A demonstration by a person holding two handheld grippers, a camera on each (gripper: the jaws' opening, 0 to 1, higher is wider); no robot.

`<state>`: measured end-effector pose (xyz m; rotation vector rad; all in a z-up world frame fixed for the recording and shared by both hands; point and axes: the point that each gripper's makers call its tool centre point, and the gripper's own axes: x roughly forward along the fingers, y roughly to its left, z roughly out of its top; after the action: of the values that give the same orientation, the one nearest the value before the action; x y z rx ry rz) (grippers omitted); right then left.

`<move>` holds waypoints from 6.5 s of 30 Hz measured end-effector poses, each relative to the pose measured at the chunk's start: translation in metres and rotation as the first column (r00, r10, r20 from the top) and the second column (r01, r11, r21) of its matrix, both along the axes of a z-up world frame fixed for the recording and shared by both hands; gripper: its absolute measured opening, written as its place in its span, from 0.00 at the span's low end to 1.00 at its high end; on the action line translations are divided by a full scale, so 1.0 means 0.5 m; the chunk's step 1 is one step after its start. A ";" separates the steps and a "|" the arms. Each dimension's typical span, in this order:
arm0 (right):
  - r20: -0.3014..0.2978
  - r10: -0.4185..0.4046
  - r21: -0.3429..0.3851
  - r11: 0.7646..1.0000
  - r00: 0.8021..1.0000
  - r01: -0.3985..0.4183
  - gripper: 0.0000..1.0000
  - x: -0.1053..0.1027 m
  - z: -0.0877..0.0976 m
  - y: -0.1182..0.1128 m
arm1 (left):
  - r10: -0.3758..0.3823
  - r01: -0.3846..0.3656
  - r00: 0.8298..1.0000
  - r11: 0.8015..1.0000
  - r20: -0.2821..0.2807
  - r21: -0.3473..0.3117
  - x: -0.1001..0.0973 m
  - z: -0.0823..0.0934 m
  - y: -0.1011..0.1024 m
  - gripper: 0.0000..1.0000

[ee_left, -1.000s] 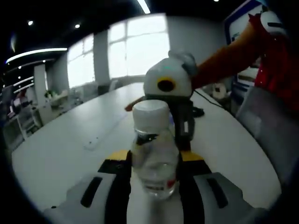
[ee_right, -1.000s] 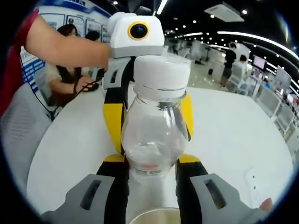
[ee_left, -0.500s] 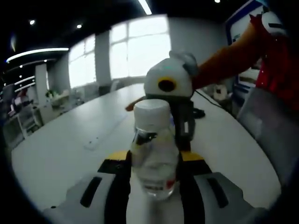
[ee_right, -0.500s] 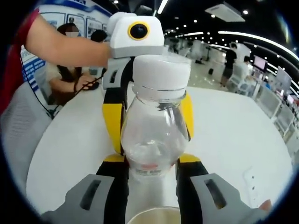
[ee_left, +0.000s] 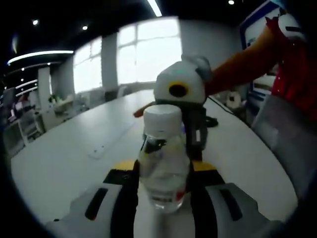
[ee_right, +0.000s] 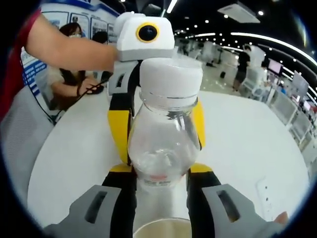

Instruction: Arrange the tabletop items into an orderly group along one side of the table until the central work area is clear of visible clutter.

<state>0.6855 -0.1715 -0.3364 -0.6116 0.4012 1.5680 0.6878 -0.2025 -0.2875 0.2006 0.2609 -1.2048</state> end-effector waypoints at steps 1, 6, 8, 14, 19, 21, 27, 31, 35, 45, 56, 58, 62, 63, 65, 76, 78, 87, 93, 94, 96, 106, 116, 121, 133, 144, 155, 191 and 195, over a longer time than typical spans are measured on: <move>0.000 -0.001 -0.001 1.000 1.000 0.001 0.39 0.000 -0.001 0.000 | -0.001 0.001 1.000 1.000 0.001 0.001 0.000 0.000 0.000 0.37; 0.003 -0.004 -0.009 1.000 1.000 0.004 0.40 -0.001 -0.003 -0.002 | 0.003 -0.003 1.000 1.000 -0.010 0.008 -0.001 -0.002 -0.001 0.38; 0.007 -0.001 -0.016 1.000 1.000 0.001 0.40 -0.002 -0.005 -0.003 | 0.010 -0.010 1.000 1.000 -0.016 0.007 0.001 -0.003 0.000 0.39; 0.008 0.006 -0.046 0.999 1.000 -0.005 0.45 -0.008 -0.017 -0.009 | 0.021 -0.021 0.999 1.000 -0.035 -0.003 0.001 0.001 0.004 0.45; 0.004 -0.010 -0.032 0.999 1.000 0.010 0.51 -0.001 -0.012 -0.007 | 0.033 -0.034 0.998 0.999 -0.046 -0.009 0.000 0.003 0.008 0.51; 0.004 -0.012 -0.034 0.999 1.000 0.012 0.52 -0.002 -0.011 -0.008 | 0.037 -0.038 0.998 0.999 -0.055 -0.017 -0.002 0.005 0.009 0.53; 0.001 -0.036 -0.039 0.999 0.999 0.036 0.62 0.001 -0.006 -0.014 | 0.056 -0.057 0.996 0.998 -0.064 -0.018 -0.003 0.008 0.010 0.60; -0.016 -0.058 -0.028 0.998 0.998 0.058 0.72 -0.001 0.002 -0.014 | 0.085 -0.088 0.993 0.995 -0.081 -0.037 -0.001 0.013 0.009 0.74; -0.036 -0.090 0.020 0.996 0.995 0.091 0.88 0.000 0.020 -0.008 | 0.113 -0.118 0.989 0.992 -0.094 -0.049 0.002 0.016 0.013 0.89; -0.045 -0.132 0.077 0.988 0.990 0.135 1.00 0.000 0.050 -0.009 | 0.160 -0.167 0.979 0.985 -0.127 -0.045 -0.014 0.024 0.029 0.99; -0.038 -0.172 0.111 0.978 0.984 0.176 1.00 -0.011 0.089 -0.037 | 0.182 -0.190 0.975 0.980 -0.124 -0.053 -0.039 0.045 0.032 0.99; -0.043 -0.187 0.127 0.973 0.981 0.191 1.00 -0.014 0.101 -0.046 | 0.187 -0.195 0.975 0.979 -0.123 -0.055 -0.043 0.051 0.034 0.99; -0.038 -0.219 0.137 0.965 0.975 0.223 1.00 -0.015 0.112 -0.070 | 0.204 -0.211 0.972 0.976 -0.119 -0.052 -0.049 0.061 0.040 0.99; -0.041 -0.226 0.142 0.963 0.973 0.229 1.00 -0.017 0.115 -0.075 | 0.208 -0.216 0.971 0.975 -0.117 -0.053 -0.051 0.064 0.041 0.99; -0.044 -0.247 0.154 0.956 0.968 0.250 1.00 -0.018 0.123 -0.091 | 0.217 -0.224 0.969 0.973 -0.115 -0.059 -0.055 0.072 0.041 0.99; -0.030 -0.313 0.199 0.929 0.949 0.313 1.00 -0.064 0.166 -0.177 | 0.246 -0.256 0.961 0.964 -0.126 -0.066 -0.108 0.084 0.021 0.99; -0.027 -0.325 0.203 0.924 0.945 0.323 1.00 -0.070 0.173 -0.192 | 0.257 -0.267 0.958 0.961 -0.130 -0.069 -0.118 0.086 0.023 0.99; -0.012 -0.399 0.236 0.890 0.917 0.391 1.00 -0.101 0.214 -0.282 | 0.296 -0.304 0.948 0.951 -0.119 -0.058 -0.180 0.110 0.013 0.99; -0.005 -0.442 0.249 0.868 0.897 0.429 1.00 -0.128 0.224 -0.340 | 0.301 -0.310 0.948 0.947 -0.103 -0.080 -0.217 0.137 -0.006 0.99; -0.006 -0.447 0.253 0.865 0.895 0.433 1.00 -0.136 0.226 -0.351 | 0.302 -0.311 0.948 0.947 -0.102 -0.080 -0.224 0.139 -0.011 0.99; -0.003 -0.462 0.260 0.856 0.887 0.447 1.00 -0.143 0.230 -0.367 | 0.304 -0.312 0.947 0.947 -0.101 -0.080 -0.236 0.140 -0.017 0.99; 0.013 -0.530 0.279 0.816 0.848 0.506 1.00 -0.204 0.238 -0.456 | 0.339 -0.352 0.932 0.931 -0.124 -0.099 -0.296 0.141 -0.043 0.99; 0.007 -0.645 0.295 0.731 0.764 0.615 1.00 -0.260 0.229 -0.552 | 0.378 -0.394 0.916 0.910 -0.134 -0.131 -0.364 0.140 -0.062 0.99; 0.014 -0.704 0.317 0.677 0.710 0.664 1.00 -0.277 0.237 -0.592 | 0.398 -0.418 0.905 0.898 -0.148 -0.139 -0.387 0.132 -0.064 0.98; 0.043 -0.891 0.301 0.442 0.451 0.845 0.95 -0.285 0.197 -0.709 | 0.410 -0.430 0.900 0.890 -0.145 -0.155 -0.414 0.118 -0.076 0.96; 0.027 -0.922 0.290 0.376 0.386 0.880 0.98 -0.314 0.172 -0.727 | 0.430 -0.456 0.888 0.870 -0.163 -0.190 -0.425 0.116 -0.073 0.97; 0.006 -0.916 0.375 0.375 0.402 0.848 0.97 -0.349 0.175 -0.724 | 0.415 -0.447 0.892 0.864 -0.176 -0.229 -0.449 0.104 -0.074 0.95; -0.001 -0.865 0.304 0.477 0.501 0.825 0.99 -0.299 0.123 -0.841 | 0.463 -0.485 0.870 0.866 -0.172 -0.123 -0.440 0.106 -0.112 0.99; 0.011 -0.857 0.287 0.496 0.514 0.820 0.99 -0.298 0.112 -0.854 | 0.490 -0.523 0.843 0.842 -0.221 -0.128 -0.427 0.083 -0.090 0.99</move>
<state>0.5368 -0.5983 -0.2802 -0.2412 0.3031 0.5708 0.4745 -0.2474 -0.2462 -0.1399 0.3340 -0.7055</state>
